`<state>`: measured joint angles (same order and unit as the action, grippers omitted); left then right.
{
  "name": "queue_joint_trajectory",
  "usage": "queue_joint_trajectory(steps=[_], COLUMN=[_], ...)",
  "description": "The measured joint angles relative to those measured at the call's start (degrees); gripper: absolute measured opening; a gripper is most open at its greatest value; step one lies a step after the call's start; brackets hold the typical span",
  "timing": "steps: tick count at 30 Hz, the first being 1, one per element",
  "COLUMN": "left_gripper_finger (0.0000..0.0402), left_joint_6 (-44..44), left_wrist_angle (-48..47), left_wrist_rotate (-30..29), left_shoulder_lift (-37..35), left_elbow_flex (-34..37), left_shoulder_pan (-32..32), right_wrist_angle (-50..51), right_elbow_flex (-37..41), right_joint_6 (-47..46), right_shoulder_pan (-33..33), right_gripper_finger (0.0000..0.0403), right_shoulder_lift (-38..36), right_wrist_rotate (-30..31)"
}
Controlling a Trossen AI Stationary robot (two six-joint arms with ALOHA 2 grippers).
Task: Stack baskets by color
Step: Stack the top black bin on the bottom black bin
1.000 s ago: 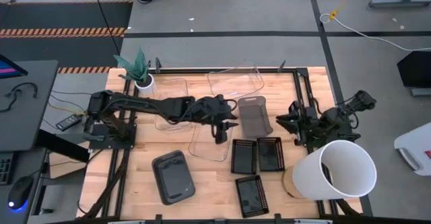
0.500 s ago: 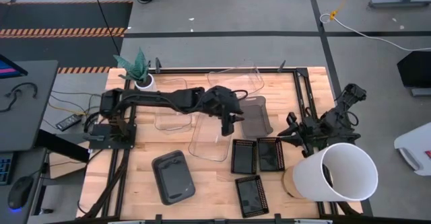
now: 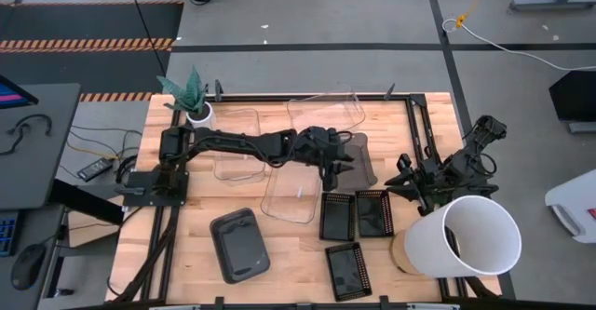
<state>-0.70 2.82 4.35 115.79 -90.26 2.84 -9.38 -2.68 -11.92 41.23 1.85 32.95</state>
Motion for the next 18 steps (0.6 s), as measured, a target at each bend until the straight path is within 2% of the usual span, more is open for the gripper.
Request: queue_joint_trajectory(steps=[7,13,18], left_gripper_finger=[0.0116,0.0116,0.0116], left_joint_6=[-1.3,-4.8,-3.4], left_wrist_angle=[-4.7,-10.4,-17.0], left_wrist_rotate=[-0.5,-3.9,-1.0], left_shoulder_lift=[0.3,-1.3,-2.7], left_elbow_flex=[0.0,0.2,0.0], left_shoulder_pan=[-0.5,-1.5,-1.5], right_wrist_angle=[0.0,0.0,-0.1], right_elbow_flex=[0.0,0.0,0.0], right_joint_6=[0.0,0.0,0.0], right_shoulder_pan=[0.0,0.0,0.0], right_gripper_finger=[0.0083,0.0082,0.0083], right_shoulder_lift=[0.0,0.0,0.0], right_wrist_rotate=[0.0,0.0,0.0])
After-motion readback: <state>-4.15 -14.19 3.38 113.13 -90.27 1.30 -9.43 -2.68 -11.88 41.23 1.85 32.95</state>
